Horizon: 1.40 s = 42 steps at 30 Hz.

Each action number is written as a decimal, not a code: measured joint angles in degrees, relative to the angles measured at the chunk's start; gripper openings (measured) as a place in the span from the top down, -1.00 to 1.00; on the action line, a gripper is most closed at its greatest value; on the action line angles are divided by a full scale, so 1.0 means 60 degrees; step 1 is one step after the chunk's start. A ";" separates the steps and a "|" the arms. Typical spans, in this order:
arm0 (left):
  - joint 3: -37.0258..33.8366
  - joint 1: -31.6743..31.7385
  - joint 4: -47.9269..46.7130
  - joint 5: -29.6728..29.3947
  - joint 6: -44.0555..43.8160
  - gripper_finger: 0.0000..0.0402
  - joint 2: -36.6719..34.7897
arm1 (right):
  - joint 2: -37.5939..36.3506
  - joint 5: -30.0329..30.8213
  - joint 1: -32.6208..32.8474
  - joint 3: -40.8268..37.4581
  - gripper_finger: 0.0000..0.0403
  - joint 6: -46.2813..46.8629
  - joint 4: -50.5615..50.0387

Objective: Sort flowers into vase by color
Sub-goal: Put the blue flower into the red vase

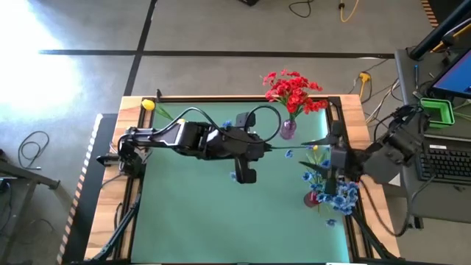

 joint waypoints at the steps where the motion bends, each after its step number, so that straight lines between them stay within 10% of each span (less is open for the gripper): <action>1: 0.0000 0.0000 -0.0039 0.0002 0.0050 1.00 0.0000 | 0.0018 0.0088 0.0000 -0.0004 -0.11 -0.0058 -0.0004; 15: -0.0033 0.0007 0.0269 0.0004 0.0354 1.00 0.0069 | -0.0131 0.0150 -0.0102 0.0120 -0.03 -0.0532 0.0489; 42: -0.0036 0.0045 0.0512 0.0006 0.0584 0.97 0.0073 | -0.0117 0.0004 -0.0102 0.0120 0.94 -0.0579 0.0499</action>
